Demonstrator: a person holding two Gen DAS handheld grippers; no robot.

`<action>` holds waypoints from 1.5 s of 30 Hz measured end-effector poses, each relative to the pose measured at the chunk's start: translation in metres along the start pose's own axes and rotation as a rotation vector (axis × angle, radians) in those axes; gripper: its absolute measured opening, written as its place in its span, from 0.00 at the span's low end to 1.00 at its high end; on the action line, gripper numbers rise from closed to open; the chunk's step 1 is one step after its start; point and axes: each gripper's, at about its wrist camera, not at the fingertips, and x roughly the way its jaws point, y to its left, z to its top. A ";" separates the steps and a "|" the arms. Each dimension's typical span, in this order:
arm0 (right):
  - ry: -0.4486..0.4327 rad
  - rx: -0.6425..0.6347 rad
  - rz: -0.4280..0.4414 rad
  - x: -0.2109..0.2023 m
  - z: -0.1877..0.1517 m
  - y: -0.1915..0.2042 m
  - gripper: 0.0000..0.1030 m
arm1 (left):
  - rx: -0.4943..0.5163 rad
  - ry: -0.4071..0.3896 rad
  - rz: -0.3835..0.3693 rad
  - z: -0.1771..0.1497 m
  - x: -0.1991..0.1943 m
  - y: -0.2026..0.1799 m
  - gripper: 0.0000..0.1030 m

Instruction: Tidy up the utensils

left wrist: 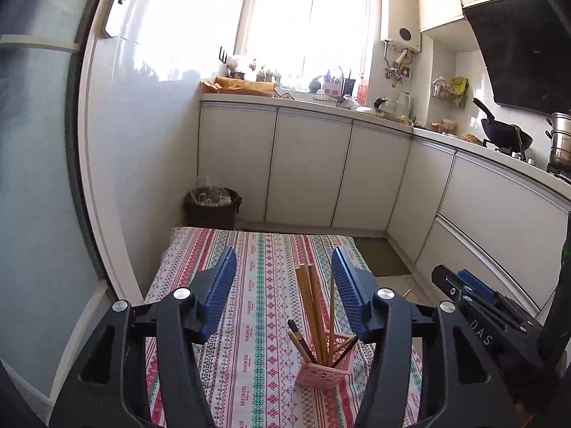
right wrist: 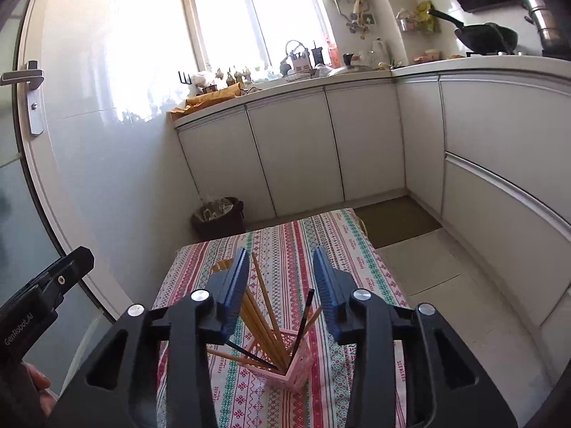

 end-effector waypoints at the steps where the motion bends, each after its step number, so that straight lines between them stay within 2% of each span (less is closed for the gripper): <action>1: -0.009 -0.002 -0.016 -0.005 0.000 -0.001 0.49 | 0.004 -0.009 -0.003 0.000 -0.004 -0.002 0.61; 2: -0.014 -0.005 -0.027 -0.010 -0.001 -0.001 0.50 | 0.009 -0.021 -0.005 -0.001 -0.010 -0.005 0.65; 4: -0.016 -0.010 -0.045 -0.018 -0.004 -0.002 0.62 | 0.022 -0.041 -0.003 -0.002 -0.020 -0.010 0.72; 5: -0.018 -0.009 -0.054 -0.023 -0.005 -0.002 0.64 | 0.027 -0.050 -0.001 -0.004 -0.024 -0.012 0.77; 9: -0.025 -0.004 -0.088 -0.042 -0.011 -0.004 0.76 | 0.042 -0.078 0.010 -0.010 -0.040 -0.019 0.88; 12: -0.045 0.008 -0.109 -0.057 -0.014 -0.007 0.84 | 0.049 -0.092 0.023 -0.014 -0.049 -0.021 0.92; 16: -0.087 0.002 -0.152 -0.072 -0.015 -0.007 0.92 | 0.062 -0.104 0.052 -0.018 -0.055 -0.022 0.93; 21: -0.122 -0.011 -0.192 -0.087 -0.019 -0.007 0.93 | 0.106 -0.149 0.109 -0.023 -0.066 -0.027 0.93; 25: -0.111 -0.005 -0.196 -0.091 -0.022 -0.012 0.93 | 0.131 -0.110 0.255 -0.025 -0.062 -0.032 0.93; 35: -0.108 0.010 -0.210 -0.095 -0.020 -0.017 0.93 | 0.094 -0.087 0.221 -0.026 -0.064 -0.023 0.93; 45: -0.100 0.007 -0.198 -0.096 -0.021 -0.014 0.93 | 0.044 -0.059 0.219 -0.023 -0.059 -0.013 0.93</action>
